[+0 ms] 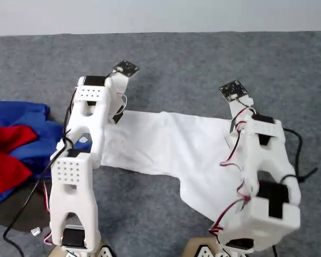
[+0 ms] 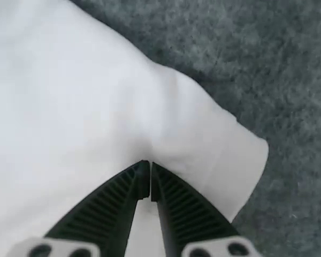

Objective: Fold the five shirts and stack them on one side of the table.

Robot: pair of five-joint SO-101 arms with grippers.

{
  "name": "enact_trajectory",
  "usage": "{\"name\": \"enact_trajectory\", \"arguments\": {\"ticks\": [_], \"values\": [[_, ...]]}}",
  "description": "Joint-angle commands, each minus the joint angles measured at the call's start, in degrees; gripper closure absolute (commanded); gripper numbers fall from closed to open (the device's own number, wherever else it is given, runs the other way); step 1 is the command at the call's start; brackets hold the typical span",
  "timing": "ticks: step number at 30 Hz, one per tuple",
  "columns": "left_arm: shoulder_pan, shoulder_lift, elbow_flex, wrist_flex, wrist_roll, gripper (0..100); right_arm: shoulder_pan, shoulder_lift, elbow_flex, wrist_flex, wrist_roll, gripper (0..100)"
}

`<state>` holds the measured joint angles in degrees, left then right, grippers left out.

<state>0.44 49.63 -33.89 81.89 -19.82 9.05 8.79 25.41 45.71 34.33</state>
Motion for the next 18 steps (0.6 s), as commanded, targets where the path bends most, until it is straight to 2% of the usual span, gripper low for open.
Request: {"name": "enact_trajectory", "arguments": {"ticks": [1, 12, 18], "values": [[-0.4, 2.1, -8.6, 2.1, 0.0, 99, 1.2, 2.5, -6.0, -0.7, -0.4, 98.8], [-0.5, 13.0, -32.0, 6.8, -0.1, 99, 5.6, 6.9, -9.4, -0.8, -0.2, 98.8], [-0.9, 15.1, -37.0, 10.1, -0.1, 99, 6.9, 6.5, -9.4, -0.7, 1.1, 98.8]]}}
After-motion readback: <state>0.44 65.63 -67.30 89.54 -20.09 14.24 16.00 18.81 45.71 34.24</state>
